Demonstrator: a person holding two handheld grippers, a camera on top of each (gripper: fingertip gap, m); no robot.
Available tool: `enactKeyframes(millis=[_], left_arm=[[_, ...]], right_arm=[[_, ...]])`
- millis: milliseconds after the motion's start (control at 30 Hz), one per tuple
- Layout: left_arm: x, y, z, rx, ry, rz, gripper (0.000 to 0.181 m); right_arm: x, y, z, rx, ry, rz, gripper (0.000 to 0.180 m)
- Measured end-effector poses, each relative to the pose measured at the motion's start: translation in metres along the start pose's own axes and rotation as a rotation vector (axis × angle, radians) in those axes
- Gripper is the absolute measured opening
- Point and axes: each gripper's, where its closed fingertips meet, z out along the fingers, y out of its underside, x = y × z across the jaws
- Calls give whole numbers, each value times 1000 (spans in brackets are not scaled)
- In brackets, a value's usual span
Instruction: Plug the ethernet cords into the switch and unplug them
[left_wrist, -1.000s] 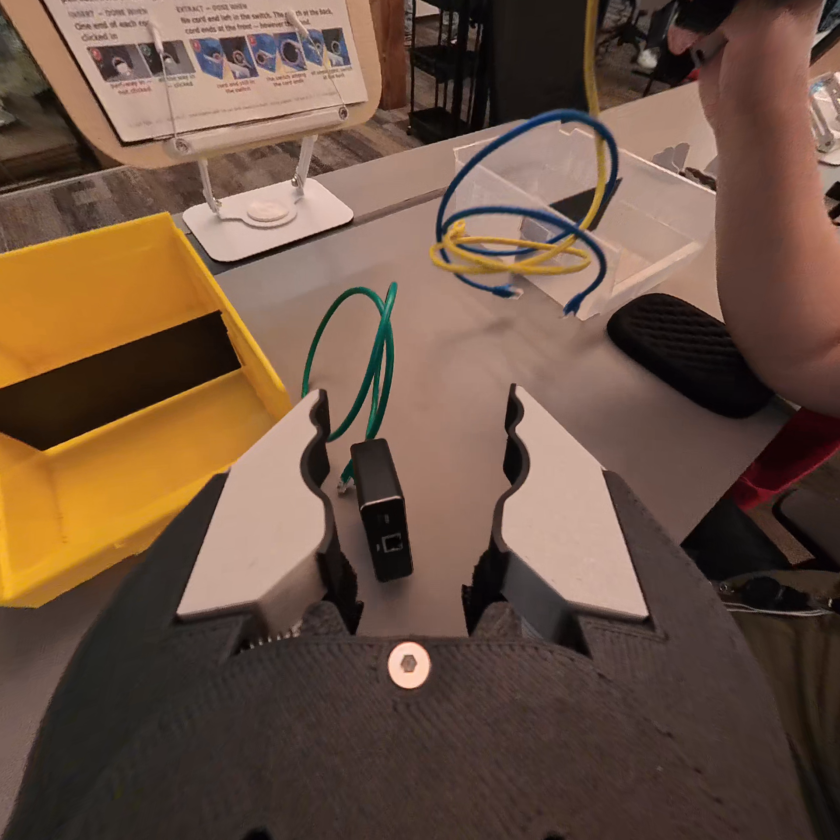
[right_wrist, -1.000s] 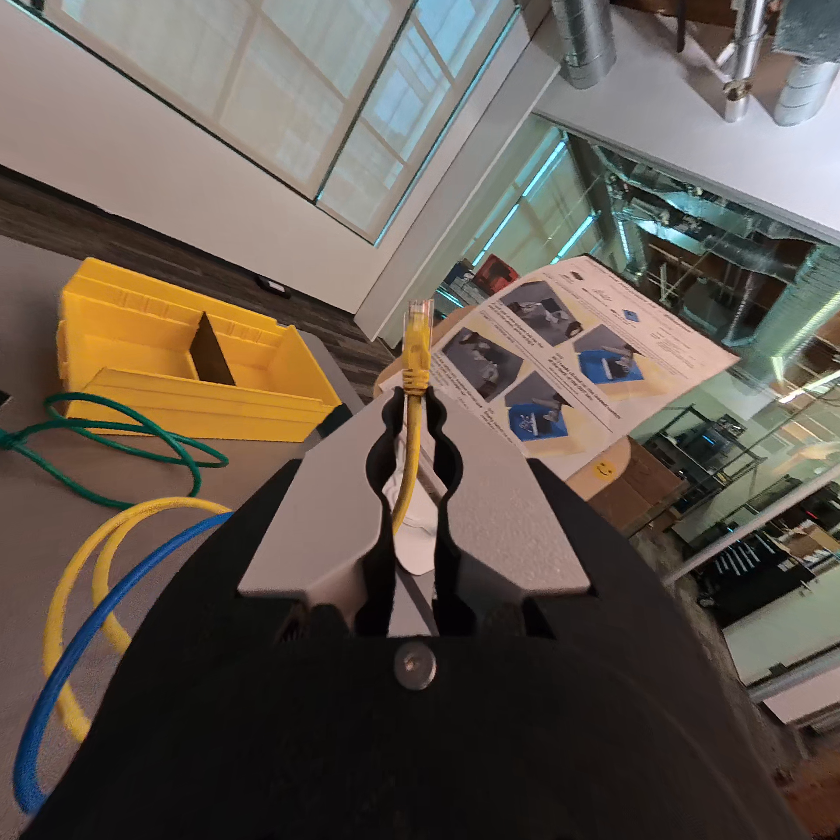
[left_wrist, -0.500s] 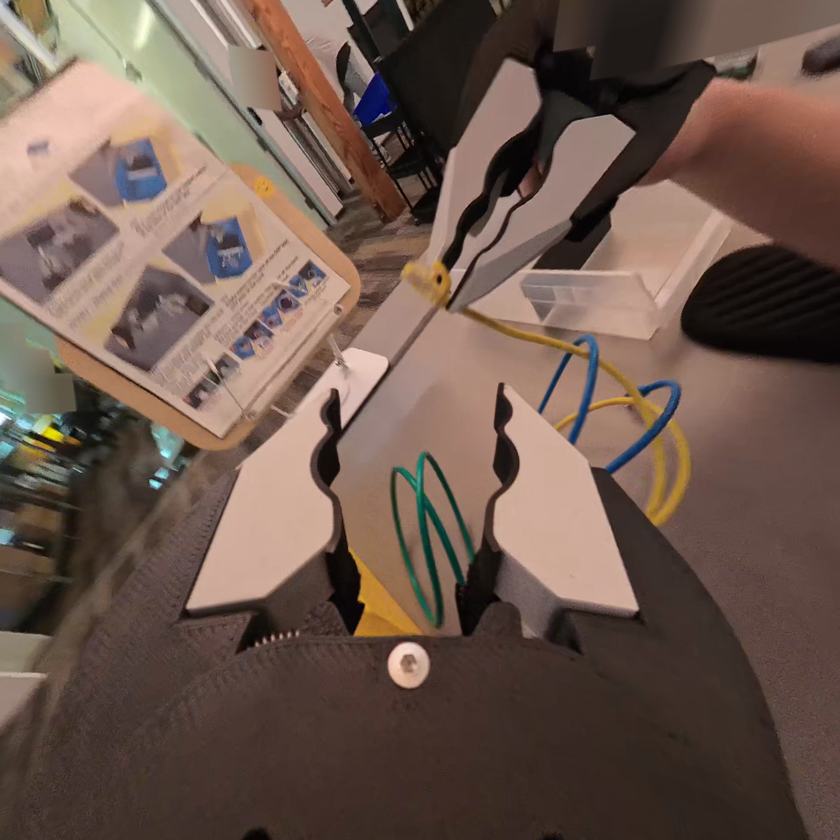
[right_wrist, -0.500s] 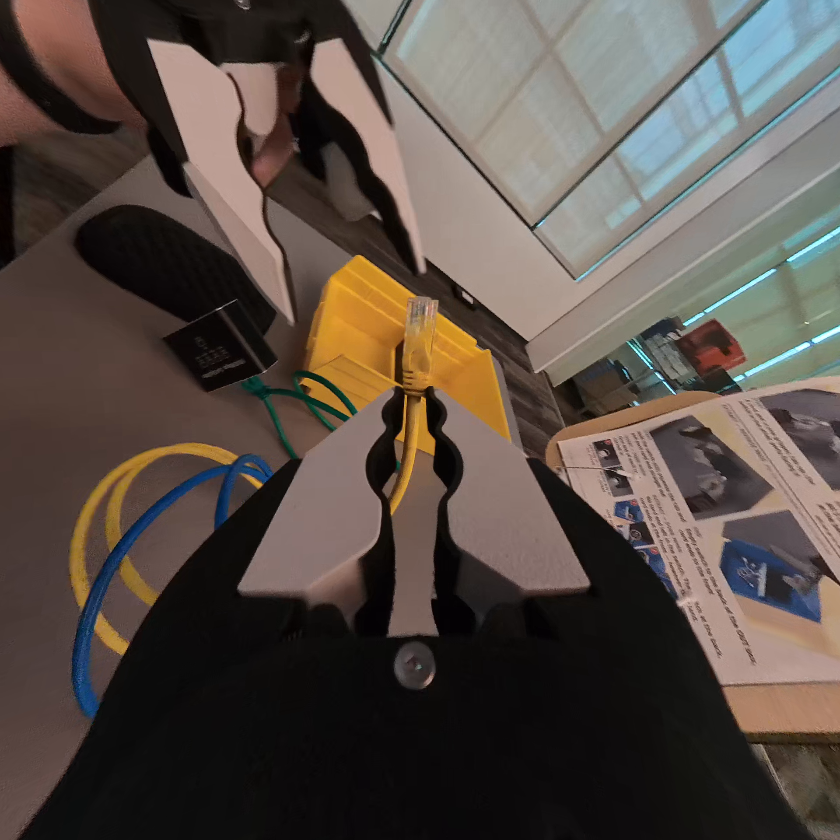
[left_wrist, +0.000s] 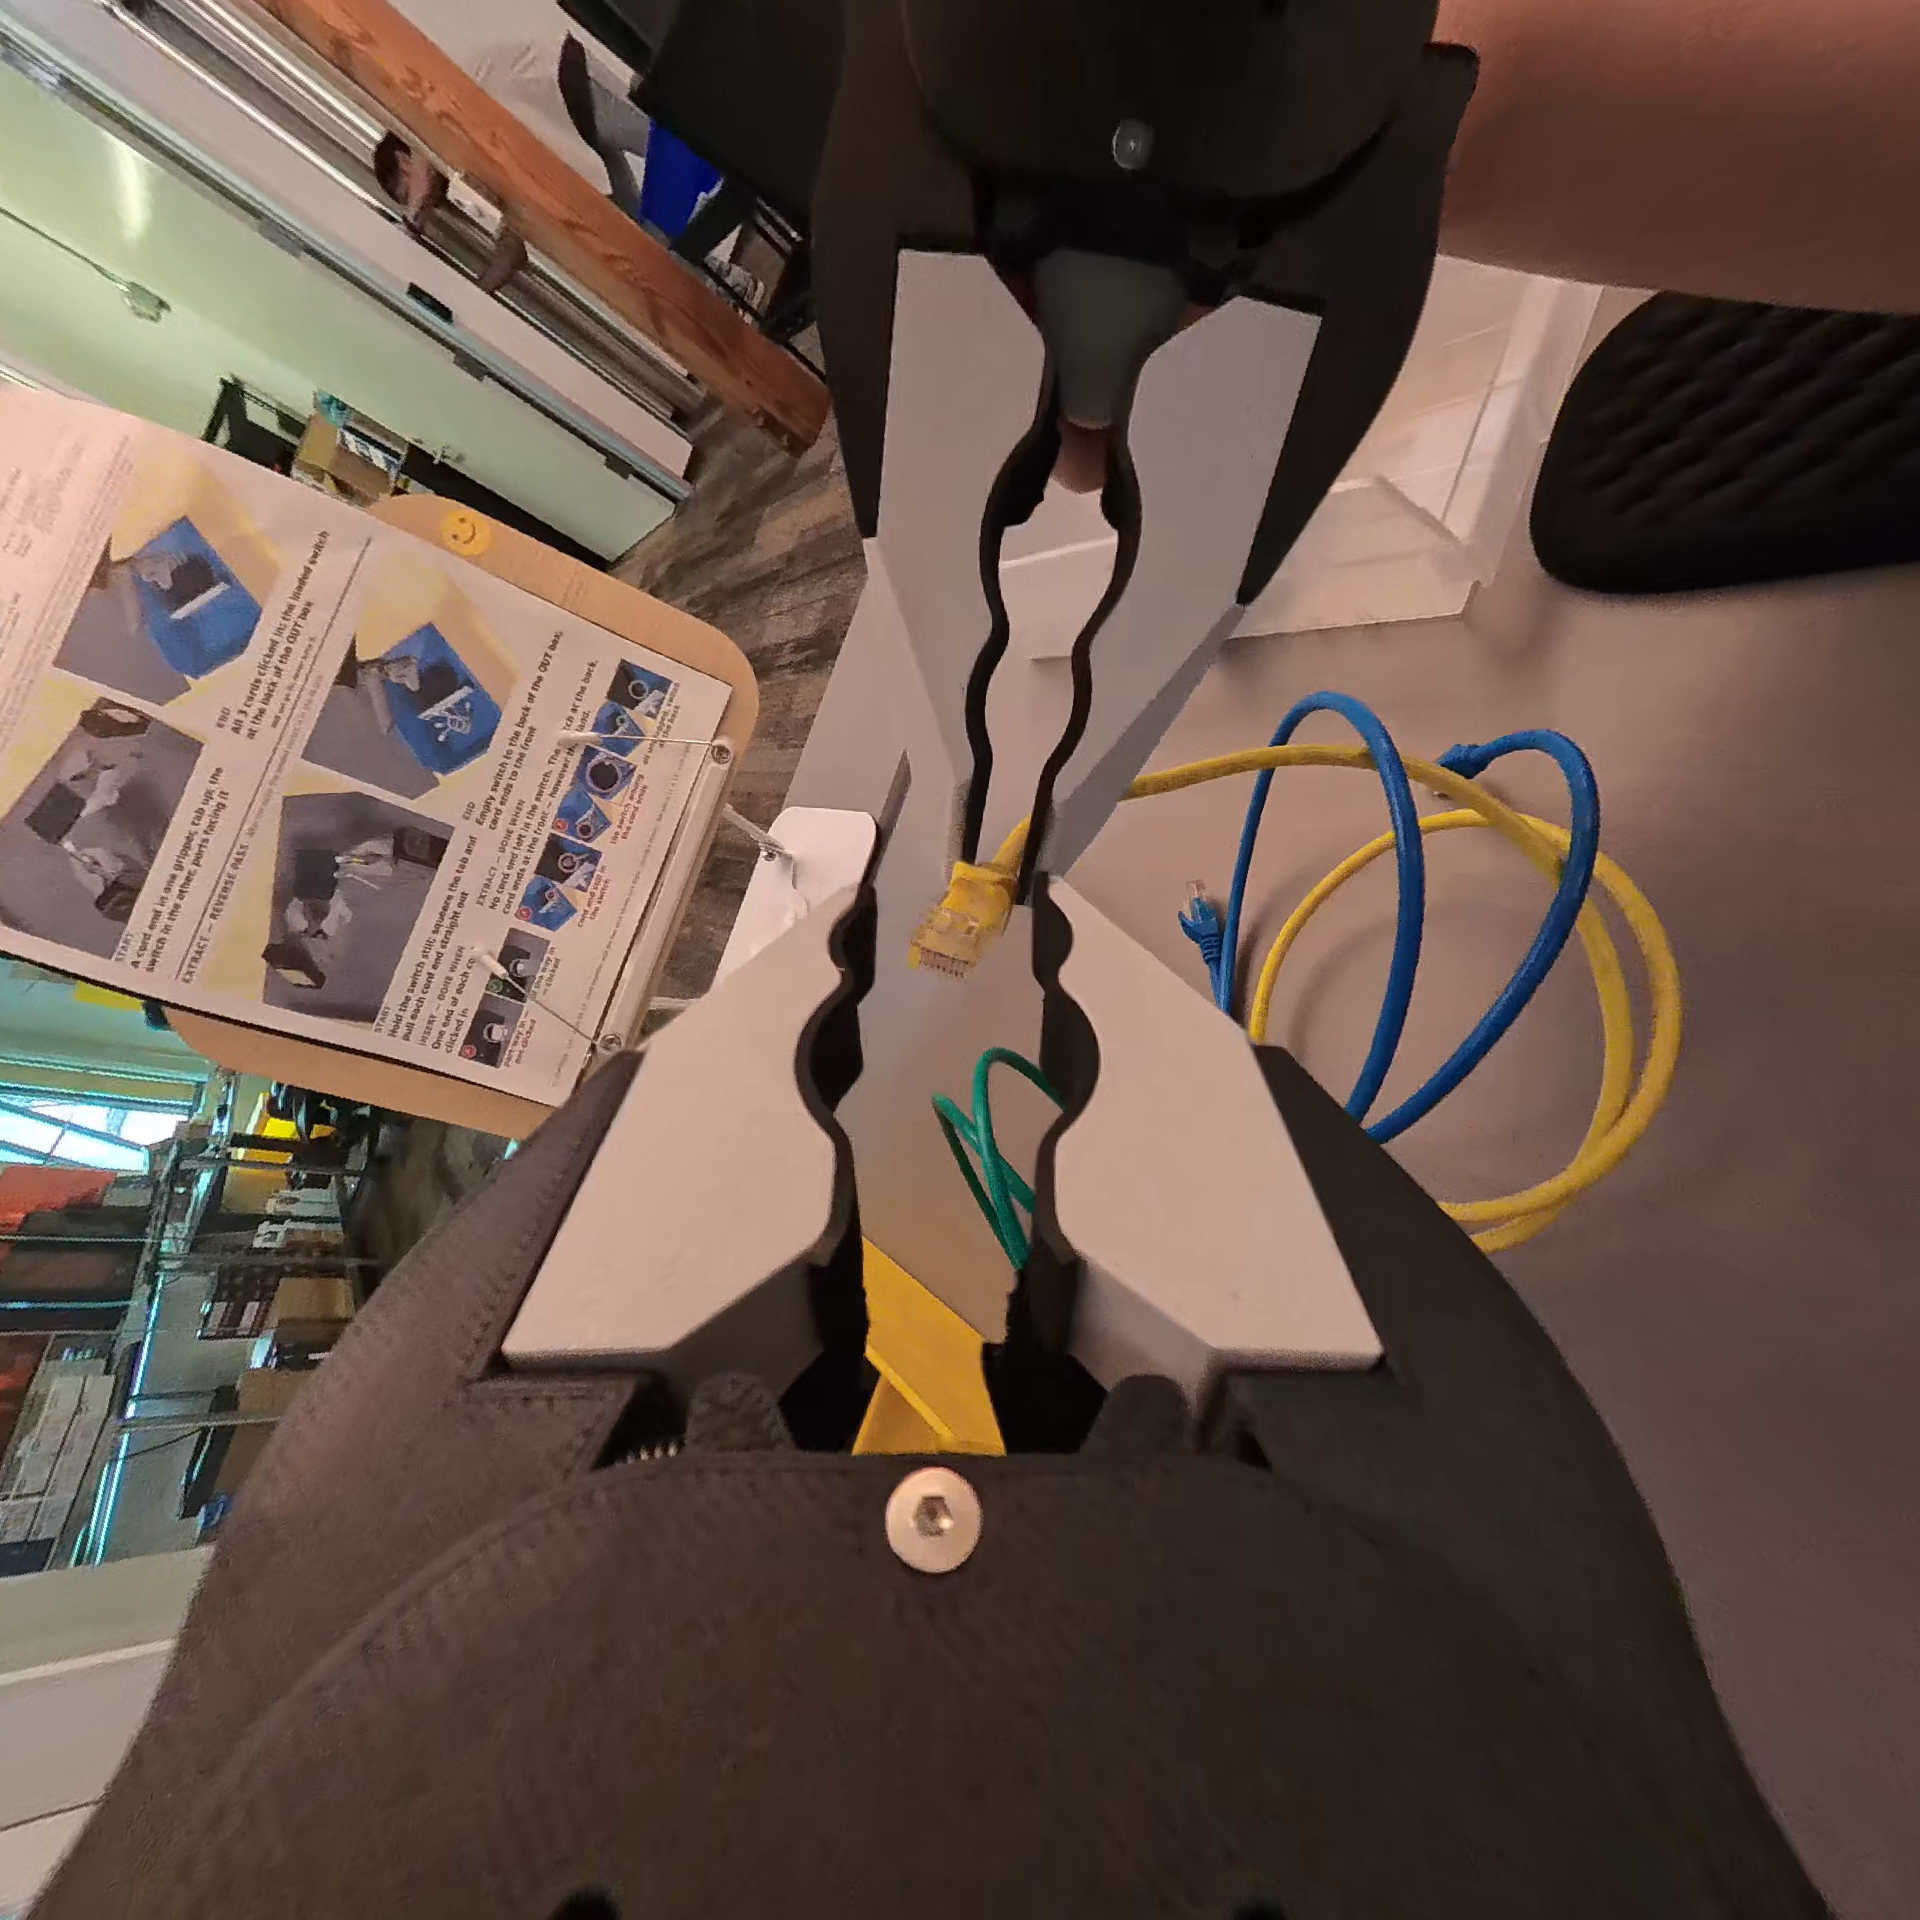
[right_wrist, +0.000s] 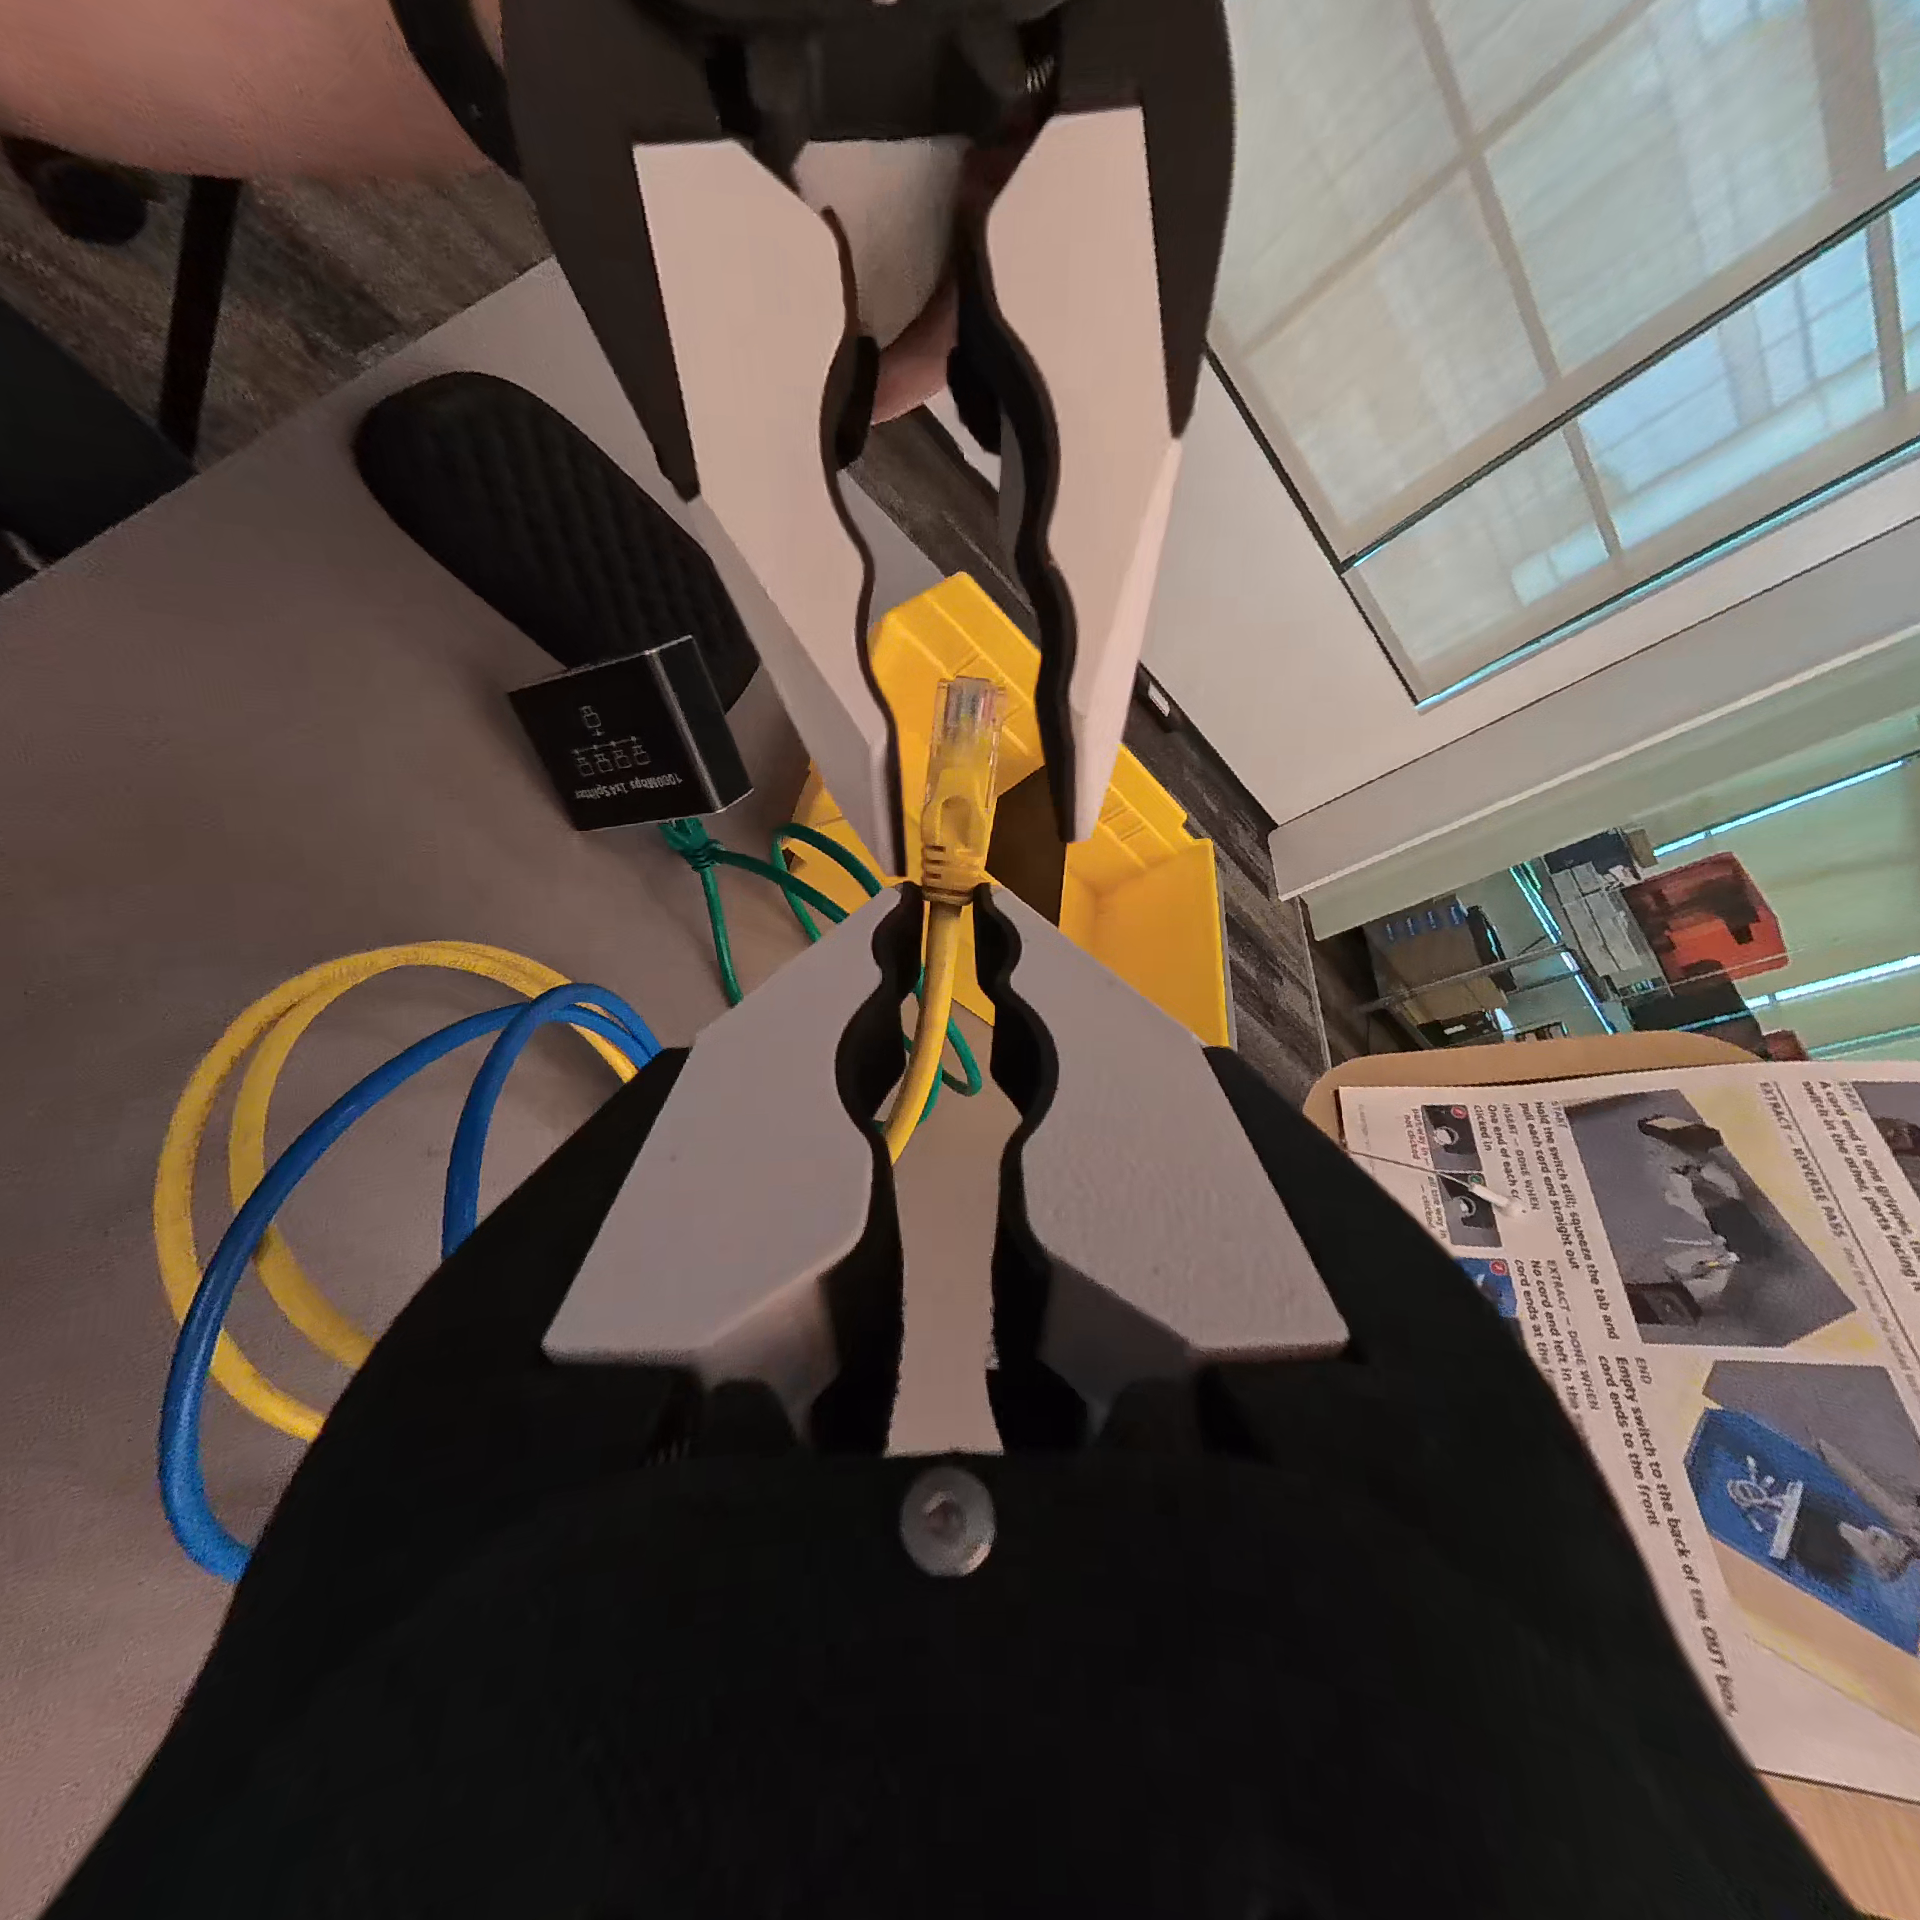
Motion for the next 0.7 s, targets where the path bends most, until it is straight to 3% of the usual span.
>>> enactKeyframes(millis=[67, 167, 467, 567, 700], left_arm=[[3, 1, 0, -5, 18, -2, 29], [9, 2, 0, -7, 53, 4, 15], [18, 6, -5, -68, 103, 37, 11], [17, 1, -11, -68, 128, 2, 11], [19, -19, -24, 11, 170, -26, 11]], right_arm=[[-2, -1, 0, 3, -8, -12, 9], [-4, -1, 1, 1, -12, -31, 9], [-11, -4, 2, 38, -22, -88, 11], [-11, -20, -13, 160, -51, -43, 20], [14, -51, -56, 478, -38, 153, 27]])
